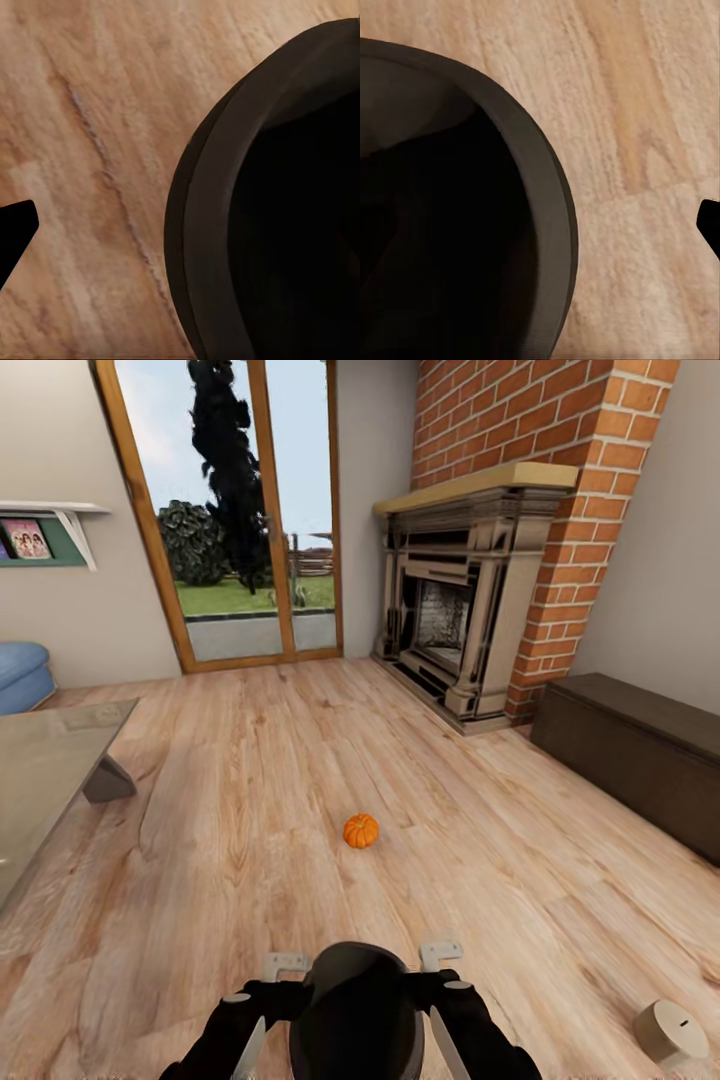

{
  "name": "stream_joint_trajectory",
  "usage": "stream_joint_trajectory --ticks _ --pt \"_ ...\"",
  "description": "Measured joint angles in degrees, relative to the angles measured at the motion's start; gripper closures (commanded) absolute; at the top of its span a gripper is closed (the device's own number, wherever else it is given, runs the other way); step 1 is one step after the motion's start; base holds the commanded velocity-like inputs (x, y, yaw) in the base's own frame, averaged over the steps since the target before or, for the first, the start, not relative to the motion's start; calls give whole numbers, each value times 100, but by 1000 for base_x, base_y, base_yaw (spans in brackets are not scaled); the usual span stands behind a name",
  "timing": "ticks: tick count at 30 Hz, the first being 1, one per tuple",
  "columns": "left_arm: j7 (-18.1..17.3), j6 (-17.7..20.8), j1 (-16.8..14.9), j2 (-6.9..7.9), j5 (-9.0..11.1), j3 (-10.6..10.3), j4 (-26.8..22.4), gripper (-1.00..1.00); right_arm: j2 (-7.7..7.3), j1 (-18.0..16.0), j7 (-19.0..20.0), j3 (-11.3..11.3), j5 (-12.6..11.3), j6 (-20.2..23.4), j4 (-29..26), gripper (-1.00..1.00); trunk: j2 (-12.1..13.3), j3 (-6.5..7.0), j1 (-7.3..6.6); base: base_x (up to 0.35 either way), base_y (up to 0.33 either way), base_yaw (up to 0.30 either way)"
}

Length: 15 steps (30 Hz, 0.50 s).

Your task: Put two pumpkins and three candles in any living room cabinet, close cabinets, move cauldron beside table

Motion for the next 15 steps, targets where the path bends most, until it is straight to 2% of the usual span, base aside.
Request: stream_joint_trajectory --ticks 4,15 --pt "7 182 -3 -7 -3 -1 -139 -100 0 0 -5 -2 -5 -32 66 -100 -5 -89 10 0 0 0" --pt "13 219 -3 -10 -11 -7 -190 -100 -8 -76 -5 -20 -24 -89 316 -100 -20 -333 39 0 0 0"
